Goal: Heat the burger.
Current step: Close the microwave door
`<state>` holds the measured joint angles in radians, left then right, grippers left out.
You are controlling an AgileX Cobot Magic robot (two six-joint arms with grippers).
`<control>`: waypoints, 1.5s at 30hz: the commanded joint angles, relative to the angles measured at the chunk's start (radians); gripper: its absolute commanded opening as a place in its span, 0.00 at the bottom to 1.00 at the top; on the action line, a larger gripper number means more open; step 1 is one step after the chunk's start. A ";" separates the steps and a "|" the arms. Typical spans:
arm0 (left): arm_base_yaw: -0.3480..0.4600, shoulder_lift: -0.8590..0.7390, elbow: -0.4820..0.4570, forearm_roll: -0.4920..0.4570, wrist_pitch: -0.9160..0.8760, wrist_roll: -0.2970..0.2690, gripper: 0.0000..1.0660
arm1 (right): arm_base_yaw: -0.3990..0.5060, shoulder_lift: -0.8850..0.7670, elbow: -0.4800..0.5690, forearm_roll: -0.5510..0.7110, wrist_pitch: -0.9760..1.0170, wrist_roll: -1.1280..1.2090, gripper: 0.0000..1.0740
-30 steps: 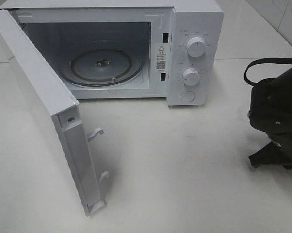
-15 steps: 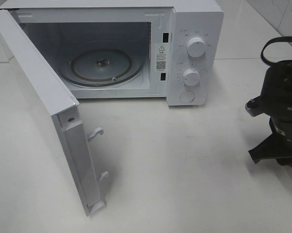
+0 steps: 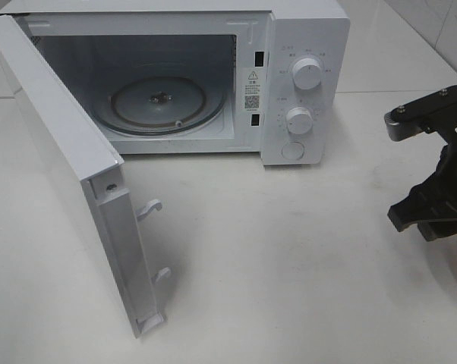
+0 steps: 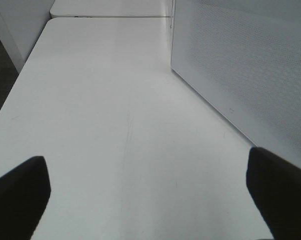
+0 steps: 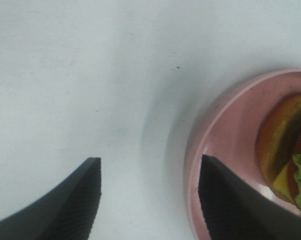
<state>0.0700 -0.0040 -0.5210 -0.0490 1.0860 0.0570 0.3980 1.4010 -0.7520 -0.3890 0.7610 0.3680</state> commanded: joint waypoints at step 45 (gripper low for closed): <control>0.005 -0.007 0.003 0.002 -0.014 -0.005 0.94 | -0.151 -1.088 0.215 0.311 0.298 -0.296 0.71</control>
<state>0.0700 -0.0040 -0.5210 -0.0490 1.0860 0.0570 0.2610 0.3260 -0.5410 -0.0790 1.0500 0.0840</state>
